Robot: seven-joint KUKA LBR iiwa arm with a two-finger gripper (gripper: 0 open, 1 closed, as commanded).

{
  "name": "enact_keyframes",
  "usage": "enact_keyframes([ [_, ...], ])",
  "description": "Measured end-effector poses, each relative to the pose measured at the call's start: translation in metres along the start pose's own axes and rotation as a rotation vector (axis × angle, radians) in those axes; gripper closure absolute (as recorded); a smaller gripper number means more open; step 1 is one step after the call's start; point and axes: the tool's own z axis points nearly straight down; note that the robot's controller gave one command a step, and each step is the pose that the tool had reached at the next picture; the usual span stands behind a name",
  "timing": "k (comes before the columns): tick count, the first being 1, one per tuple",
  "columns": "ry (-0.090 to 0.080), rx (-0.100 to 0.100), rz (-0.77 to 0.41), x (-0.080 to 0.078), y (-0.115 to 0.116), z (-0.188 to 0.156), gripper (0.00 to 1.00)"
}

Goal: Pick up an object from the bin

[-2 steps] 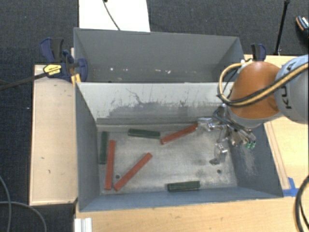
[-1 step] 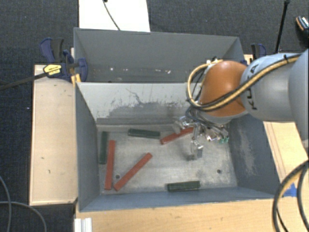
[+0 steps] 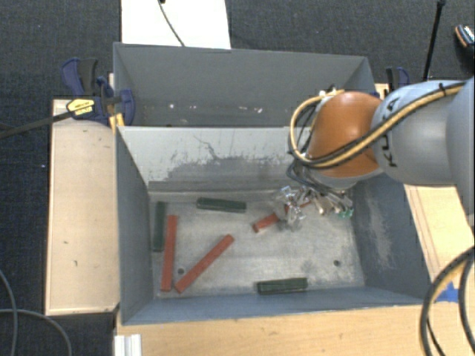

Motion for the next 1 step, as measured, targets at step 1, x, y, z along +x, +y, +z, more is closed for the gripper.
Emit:
enact_keyframes([
  [1,0.005,-0.001,-0.001,0.0017,0.0001,0.0020,0.00],
])
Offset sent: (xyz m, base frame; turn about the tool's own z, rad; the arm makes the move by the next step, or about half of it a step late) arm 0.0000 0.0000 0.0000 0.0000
